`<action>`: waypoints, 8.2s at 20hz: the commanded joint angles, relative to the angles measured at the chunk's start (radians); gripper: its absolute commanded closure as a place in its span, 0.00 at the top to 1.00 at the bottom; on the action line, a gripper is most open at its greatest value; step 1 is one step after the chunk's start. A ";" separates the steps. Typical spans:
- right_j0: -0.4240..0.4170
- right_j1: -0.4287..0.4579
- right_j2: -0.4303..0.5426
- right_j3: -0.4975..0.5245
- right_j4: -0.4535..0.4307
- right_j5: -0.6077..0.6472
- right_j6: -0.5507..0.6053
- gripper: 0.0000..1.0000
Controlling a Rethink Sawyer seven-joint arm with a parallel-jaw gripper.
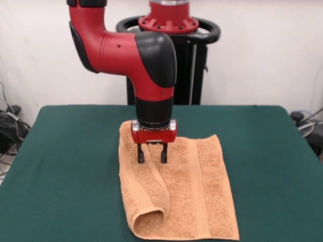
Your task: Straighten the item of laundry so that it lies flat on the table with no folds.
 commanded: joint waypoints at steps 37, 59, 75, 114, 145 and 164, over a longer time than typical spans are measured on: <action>0.047 0.155 -0.203 -0.236 -0.082 -0.170 0.131 1.00; -0.012 0.173 -0.137 -0.220 -0.097 -0.199 0.140 1.00; -0.037 0.225 -0.090 -0.171 -0.062 -0.266 0.206 1.00; -0.129 0.004 0.000 0.039 -0.070 -0.120 0.184 1.00; -0.128 0.012 -0.020 0.123 -0.013 -0.197 0.254 1.00; -0.254 -0.300 0.024 0.470 0.012 -0.111 0.253 1.00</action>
